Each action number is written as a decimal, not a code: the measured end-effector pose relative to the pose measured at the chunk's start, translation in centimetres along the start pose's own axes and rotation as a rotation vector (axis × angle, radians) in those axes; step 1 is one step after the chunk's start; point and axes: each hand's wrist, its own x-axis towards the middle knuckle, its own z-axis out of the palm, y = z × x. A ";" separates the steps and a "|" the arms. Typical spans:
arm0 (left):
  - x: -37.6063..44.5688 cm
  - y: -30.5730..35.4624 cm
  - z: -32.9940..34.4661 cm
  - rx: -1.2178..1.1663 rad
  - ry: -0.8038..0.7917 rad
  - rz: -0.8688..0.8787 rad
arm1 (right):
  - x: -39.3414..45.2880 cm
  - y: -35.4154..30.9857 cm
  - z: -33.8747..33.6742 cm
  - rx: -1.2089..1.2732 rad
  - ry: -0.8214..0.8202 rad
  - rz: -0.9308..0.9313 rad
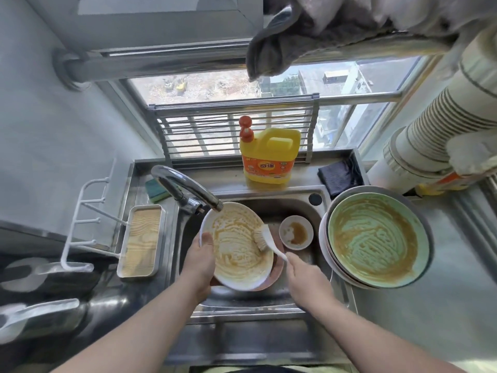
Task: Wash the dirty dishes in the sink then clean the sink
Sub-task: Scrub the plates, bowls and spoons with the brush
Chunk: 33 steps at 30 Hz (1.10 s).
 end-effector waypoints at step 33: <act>0.2 1.6 -2.5 0.207 0.006 0.253 | -2.9 0.4 2.7 -0.305 -0.047 -0.160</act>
